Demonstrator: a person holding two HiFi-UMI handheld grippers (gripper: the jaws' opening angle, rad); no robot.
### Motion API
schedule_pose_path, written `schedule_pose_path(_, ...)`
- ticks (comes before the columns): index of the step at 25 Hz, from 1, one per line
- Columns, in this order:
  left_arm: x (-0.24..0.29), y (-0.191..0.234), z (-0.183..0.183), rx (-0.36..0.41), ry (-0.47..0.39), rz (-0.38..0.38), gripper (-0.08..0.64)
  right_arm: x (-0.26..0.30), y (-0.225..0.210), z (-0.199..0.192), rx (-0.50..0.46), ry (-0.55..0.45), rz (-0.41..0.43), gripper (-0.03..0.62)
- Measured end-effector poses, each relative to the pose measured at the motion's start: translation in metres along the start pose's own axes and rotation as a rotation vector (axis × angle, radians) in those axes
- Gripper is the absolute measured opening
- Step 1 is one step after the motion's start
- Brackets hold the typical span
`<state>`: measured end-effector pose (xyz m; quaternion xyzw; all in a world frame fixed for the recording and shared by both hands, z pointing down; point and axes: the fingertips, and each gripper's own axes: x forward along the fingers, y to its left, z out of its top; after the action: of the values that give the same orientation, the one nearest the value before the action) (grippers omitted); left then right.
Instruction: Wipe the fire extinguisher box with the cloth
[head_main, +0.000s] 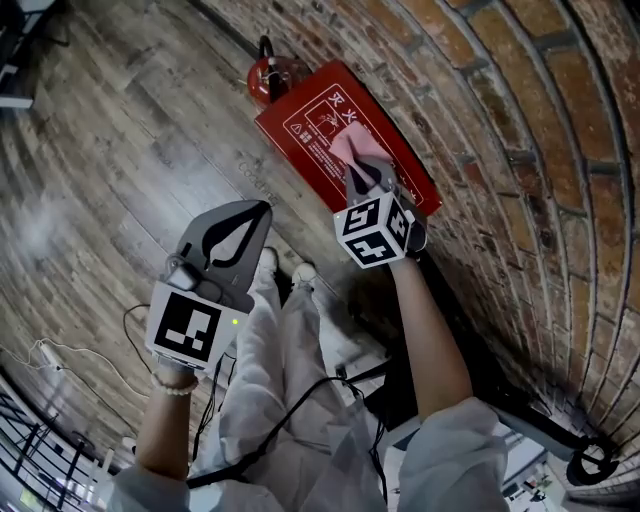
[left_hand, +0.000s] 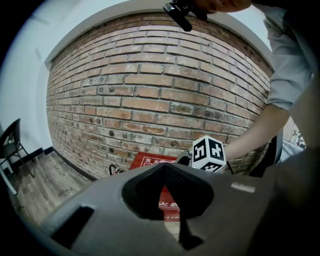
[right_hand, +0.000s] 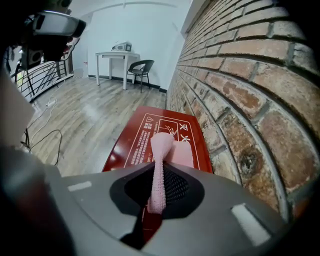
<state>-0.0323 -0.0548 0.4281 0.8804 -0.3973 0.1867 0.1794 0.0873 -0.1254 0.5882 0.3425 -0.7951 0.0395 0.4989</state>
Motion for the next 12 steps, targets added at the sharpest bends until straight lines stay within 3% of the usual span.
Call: schedule_pose_path(12, 0.011, -0.028, 0.002, 0.032, 0.016, -0.058, 0.0, -0.035, 0.006, -0.051, 0.061, 0.025, -0.007, 0.028)
